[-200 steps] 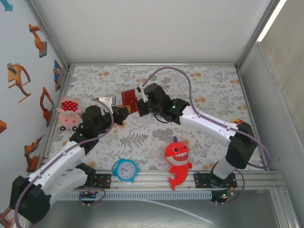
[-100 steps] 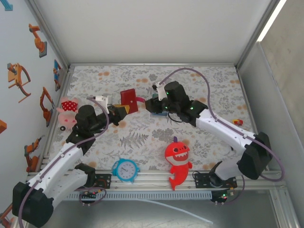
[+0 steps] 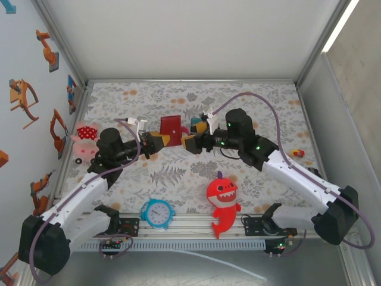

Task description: Take the credit cards out of the card holder

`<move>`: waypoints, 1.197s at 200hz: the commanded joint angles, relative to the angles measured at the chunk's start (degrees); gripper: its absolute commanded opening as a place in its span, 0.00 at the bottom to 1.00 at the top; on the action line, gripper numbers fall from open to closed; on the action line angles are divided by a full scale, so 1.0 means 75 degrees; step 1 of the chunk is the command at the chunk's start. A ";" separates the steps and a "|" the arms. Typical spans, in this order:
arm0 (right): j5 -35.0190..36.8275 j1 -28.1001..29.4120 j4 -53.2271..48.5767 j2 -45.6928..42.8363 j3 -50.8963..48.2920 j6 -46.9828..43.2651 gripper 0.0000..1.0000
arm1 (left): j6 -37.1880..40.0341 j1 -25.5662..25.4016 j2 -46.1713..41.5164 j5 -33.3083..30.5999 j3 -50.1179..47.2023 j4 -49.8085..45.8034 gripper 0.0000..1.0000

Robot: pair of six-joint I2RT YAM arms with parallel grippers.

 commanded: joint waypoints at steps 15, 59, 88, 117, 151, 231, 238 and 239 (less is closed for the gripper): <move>-0.0193 -0.0126 0.0241 -0.0041 -0.0059 -0.0121 0.79 | 0.0020 0.0031 -0.0349 0.0909 0.0325 0.0623 0.00; -0.0737 -0.0358 0.0806 -0.0096 -0.0299 0.0099 0.69 | 0.0091 0.0008 -0.0765 0.1008 0.0215 0.0466 0.00; -0.1129 -0.0566 0.1358 -0.0030 -0.0460 0.0478 0.58 | 0.0085 -0.0027 -0.0925 0.1074 0.0150 0.0475 0.00; -0.1523 -0.0613 0.1617 0.0089 -0.0465 0.0633 0.52 | 0.0122 -0.0042 -0.0974 0.1081 0.0113 0.0470 0.00; -0.2166 -0.0613 0.1995 0.0160 -0.0524 0.0648 0.51 | 0.0138 -0.0081 -0.0938 0.1137 0.0105 0.0519 0.00; -0.2319 -0.0613 0.2323 0.0659 -0.0460 0.0861 0.33 | 0.0348 -0.0197 -0.0985 0.1220 0.0135 0.0441 0.00; -0.2388 -0.0619 0.2361 0.0722 -0.0430 0.0913 0.32 | 0.0363 -0.0217 -0.0985 0.1226 0.0123 0.0439 0.00; -0.2404 -0.0622 0.2362 0.0735 -0.0419 0.0917 0.31 | 0.0365 -0.0222 -0.0985 0.1223 0.0124 0.0444 0.00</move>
